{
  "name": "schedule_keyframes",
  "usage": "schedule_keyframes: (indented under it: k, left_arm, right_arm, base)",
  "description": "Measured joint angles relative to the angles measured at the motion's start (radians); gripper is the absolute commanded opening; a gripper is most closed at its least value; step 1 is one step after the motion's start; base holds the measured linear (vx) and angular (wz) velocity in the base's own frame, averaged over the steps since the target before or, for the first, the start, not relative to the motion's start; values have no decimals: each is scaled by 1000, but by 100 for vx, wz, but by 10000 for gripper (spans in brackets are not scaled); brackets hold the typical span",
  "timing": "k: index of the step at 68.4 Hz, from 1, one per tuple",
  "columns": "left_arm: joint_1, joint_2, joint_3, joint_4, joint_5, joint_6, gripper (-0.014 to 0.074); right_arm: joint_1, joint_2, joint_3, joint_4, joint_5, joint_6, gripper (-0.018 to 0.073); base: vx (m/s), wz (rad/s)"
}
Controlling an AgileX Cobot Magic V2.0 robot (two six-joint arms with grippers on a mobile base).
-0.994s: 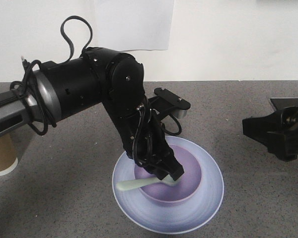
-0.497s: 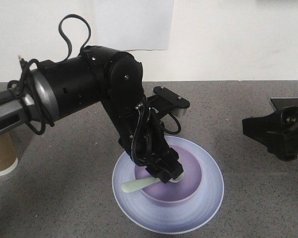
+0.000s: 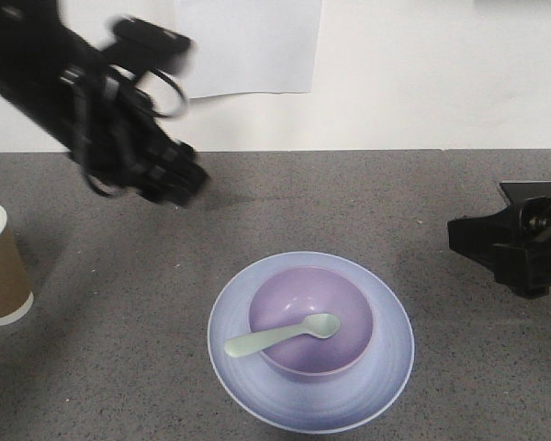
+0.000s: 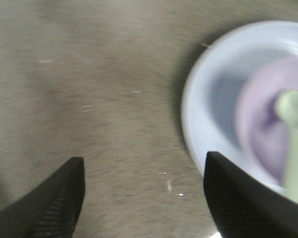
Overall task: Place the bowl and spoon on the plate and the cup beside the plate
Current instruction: 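Open the left gripper and lift it away from the spoon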
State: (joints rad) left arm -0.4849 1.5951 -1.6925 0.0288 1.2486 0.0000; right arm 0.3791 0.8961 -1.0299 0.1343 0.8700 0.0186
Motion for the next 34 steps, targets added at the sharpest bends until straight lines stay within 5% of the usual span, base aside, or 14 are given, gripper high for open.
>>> schedule_keyframes:
  k: [34]
  left_arm:
    - [440,-165,1,70,10,-50,496]
  right_arm:
    - [0,0,0,0,0,0,517]
  base:
    - [0,0]
